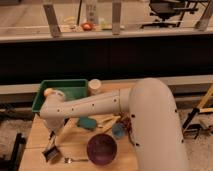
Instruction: Wipe table surface with brush
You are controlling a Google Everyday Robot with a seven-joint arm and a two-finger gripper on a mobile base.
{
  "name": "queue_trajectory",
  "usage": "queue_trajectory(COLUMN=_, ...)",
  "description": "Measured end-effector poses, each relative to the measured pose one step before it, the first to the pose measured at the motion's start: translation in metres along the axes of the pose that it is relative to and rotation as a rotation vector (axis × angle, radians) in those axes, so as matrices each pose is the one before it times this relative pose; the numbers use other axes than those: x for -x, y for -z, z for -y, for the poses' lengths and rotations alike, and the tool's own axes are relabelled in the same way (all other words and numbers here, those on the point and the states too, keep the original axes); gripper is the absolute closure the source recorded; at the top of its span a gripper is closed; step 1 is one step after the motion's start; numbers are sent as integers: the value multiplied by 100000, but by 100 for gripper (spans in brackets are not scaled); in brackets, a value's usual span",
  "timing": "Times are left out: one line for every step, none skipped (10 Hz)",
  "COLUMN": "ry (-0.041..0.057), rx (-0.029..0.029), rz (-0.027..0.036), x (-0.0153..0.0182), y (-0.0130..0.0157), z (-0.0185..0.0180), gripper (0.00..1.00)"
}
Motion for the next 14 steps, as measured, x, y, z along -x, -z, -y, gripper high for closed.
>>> queue_trajectory(ry=13, rx=-158, rz=-295, x=-88, y=87, z=19, gripper=100)
queue_trajectory(ry=-342, rx=-164, rz=-248, x=-212, y=-20, z=15, gripper=100)
queue_trajectory(ry=-545, rx=121, rz=-124, x=-218, y=-47, z=-108, gripper=100)
queue_trajectory(ry=-670, rx=59, rz=-261, x=-288, y=-29, z=-133, gripper=100)
queue_trajectory(ry=-1703, rx=52, rz=-719, x=-711, y=74, z=-255, gripper=100)
queue_trajectory(ry=-1216, rx=-116, rz=-647, x=-514, y=134, z=-64, gripper=100)
queue_trajectory(ry=-2101, rx=-440, rz=-1045, x=-1059, y=304, z=225, gripper=100)
queue_trajectory(ry=-878, rx=-609, rz=-461, x=-780, y=224, z=354, gripper=100)
queue_trajectory(ry=133, rx=-930, rz=-424, x=-655, y=300, z=811, gripper=100)
queue_trajectory(ry=884, rx=-974, rz=-37, x=-253, y=235, z=905, gripper=100)
queue_trajectory(ry=1512, rx=-589, rz=82, x=14, y=88, z=794, gripper=100)
queue_trajectory(ry=2628, rx=-853, rz=319, x=227, y=54, z=1423, gripper=100)
queue_trajectory(ry=2931, rx=-476, rz=740, x=452, y=-28, z=956, gripper=100)
queue_trajectory(ry=2801, rx=-429, rz=539, x=229, y=-23, z=738, gripper=100)
